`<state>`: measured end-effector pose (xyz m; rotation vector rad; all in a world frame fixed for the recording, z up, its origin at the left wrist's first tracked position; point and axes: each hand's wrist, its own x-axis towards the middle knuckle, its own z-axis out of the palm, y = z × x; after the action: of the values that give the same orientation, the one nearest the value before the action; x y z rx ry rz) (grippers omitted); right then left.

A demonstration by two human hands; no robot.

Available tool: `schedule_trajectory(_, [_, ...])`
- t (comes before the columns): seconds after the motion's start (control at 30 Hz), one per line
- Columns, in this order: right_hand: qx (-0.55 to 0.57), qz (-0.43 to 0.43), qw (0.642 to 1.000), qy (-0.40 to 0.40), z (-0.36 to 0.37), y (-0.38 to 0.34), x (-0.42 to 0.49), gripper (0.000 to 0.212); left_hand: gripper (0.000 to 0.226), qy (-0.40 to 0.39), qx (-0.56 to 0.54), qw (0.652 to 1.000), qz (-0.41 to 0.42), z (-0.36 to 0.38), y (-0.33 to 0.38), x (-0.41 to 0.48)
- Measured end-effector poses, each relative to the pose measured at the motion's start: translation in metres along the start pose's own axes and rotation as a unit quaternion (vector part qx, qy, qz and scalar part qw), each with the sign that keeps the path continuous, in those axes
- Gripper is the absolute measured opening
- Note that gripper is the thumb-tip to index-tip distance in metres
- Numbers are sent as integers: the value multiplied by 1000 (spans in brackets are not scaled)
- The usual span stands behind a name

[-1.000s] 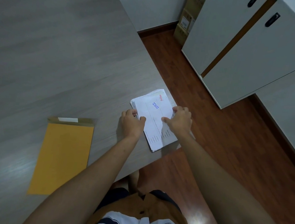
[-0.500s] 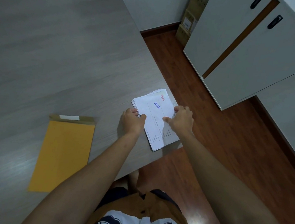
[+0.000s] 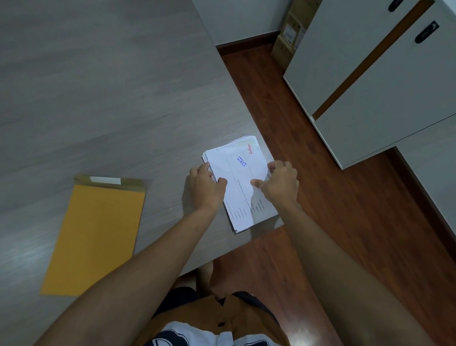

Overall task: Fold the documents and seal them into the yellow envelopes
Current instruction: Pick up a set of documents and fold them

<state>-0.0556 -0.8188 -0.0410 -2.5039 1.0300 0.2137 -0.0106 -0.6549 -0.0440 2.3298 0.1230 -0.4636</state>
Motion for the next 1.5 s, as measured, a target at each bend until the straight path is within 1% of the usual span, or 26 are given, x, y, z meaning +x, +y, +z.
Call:
schedule_trajectory(0.1, [-3,-4,1000,0,1,1,-1,65,36,-2,29,999,31,1,-2,-3])
schedule_trajectory(0.37, [-7,-7,1000,2,1,1,1,64,50,-1,33,999,41,2,-4,-2])
schedule_trajectory(0.5, [-11,-10,1000,0,0,1,2,63,45,-2,6,1000,20,0,-1,-1])
schedule_trajectory(0.57, [-12,-13,1000,-3,-2,1,2,63,38,2,-1,1000,10,0,-3,2])
schedule_trajectory(0.67, [-14,-17,1000,-2,-2,1,2,62,28,9,-12,999,-29,-1,-1,7])
schedule_trajectory(0.83, [-17,-20,1000,-3,-3,1,1,61,34,17,-19,999,-38,-2,0,9])
schedule_trajectory(0.9, [-21,-22,1000,-3,-3,1,1,61,29,6,-52,996,-69,-3,1,12])
schedule_trajectory(0.97, [-25,-24,999,-3,-4,0,1,61,15,-15,-85,991,-105,-6,5,15])
schedule_trajectory(1.0, [-27,-24,999,-2,-3,0,1,61,11,-24,-95,989,-115,-8,9,16])
schedule_trajectory(1.03, [-27,-24,999,0,-3,-1,1,61,13,-29,-101,987,-119,-8,12,17])
schedule_trajectory(1.1, [-28,-25,999,3,-3,0,2,61,23,-32,-103,987,-120,-7,16,16])
schedule_trajectory(1.17, [-32,-27,999,2,-2,0,2,61,27,-31,-100,988,-118,-7,17,15])
schedule_trajectory(1.3, [-36,-30,999,4,0,2,3,61,23,-8,-77,992,-98,-8,12,14])
schedule_trajectory(1.4, [-40,-31,999,2,0,2,3,60,21,12,-118,990,-70,-3,11,15])
schedule_trajectory(1.47, [-40,-30,999,2,1,2,3,61,20,10,-146,988,-45,0,14,13])
schedule_trajectory(1.5, [-40,-30,999,2,1,2,3,61,15,3,-151,988,-31,2,16,11])
